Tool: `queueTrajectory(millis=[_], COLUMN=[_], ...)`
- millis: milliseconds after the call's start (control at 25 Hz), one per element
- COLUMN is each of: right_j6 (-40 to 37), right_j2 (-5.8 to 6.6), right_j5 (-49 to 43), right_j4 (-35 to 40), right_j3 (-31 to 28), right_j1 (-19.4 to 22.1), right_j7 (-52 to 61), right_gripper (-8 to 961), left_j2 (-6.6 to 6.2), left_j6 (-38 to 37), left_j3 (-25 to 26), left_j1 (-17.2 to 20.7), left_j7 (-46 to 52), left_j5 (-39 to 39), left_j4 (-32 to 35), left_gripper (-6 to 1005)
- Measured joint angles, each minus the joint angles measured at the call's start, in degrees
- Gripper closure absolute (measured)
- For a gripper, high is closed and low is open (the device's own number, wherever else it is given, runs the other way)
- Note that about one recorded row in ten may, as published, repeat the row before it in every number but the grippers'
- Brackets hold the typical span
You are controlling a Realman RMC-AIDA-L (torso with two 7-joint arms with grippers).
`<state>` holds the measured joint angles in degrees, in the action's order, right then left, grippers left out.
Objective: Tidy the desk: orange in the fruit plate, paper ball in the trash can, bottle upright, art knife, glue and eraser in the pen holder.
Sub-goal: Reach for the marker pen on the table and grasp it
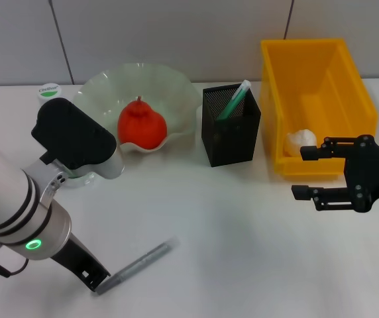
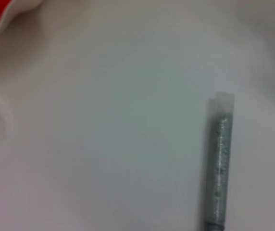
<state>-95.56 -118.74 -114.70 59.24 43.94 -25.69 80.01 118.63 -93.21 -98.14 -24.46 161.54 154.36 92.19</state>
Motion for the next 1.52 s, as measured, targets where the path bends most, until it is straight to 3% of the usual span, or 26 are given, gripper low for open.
queueTrajectory(millis=[440, 640, 1080, 1200, 1520], right_j6=[0.2, 0.2, 0.2, 0.2, 0.3], right_j2=[0.00, 0.00, -0.09, -0.09, -0.07], right_j5=[0.0, 0.0, -0.1, -0.1, -0.1], right_j4=[0.0, 0.0, 0.0, 0.0, -0.4], right_j3=[0.0, 0.0, 0.0, 0.0, 0.0], right_j1=[0.0, -0.2, -0.7, -0.7, -0.8], right_j7=[0.1, 0.1, 0.1, 0.1, 0.1], right_gripper=[229, 229, 228, 228, 229], left_j2=[0.44, 0.47, 0.46, 0.46, 0.46], left_j6=[0.2, 0.9, 4.4, 4.5, 4.6], left_j3=[-2.6, -3.5, -4.1, -4.2, -4.2], left_j1=[-2.2, -2.6, -5.1, -5.4, -5.6], left_j7=[-0.4, 0.2, -1.4, -1.7, -2.3], left_j5=[-1.1, -1.1, -0.5, -0.5, -0.8], left_j4=[-0.9, -1.8, -9.8, -10.3, -10.6], left_gripper=[804, 619, 413, 306, 434])
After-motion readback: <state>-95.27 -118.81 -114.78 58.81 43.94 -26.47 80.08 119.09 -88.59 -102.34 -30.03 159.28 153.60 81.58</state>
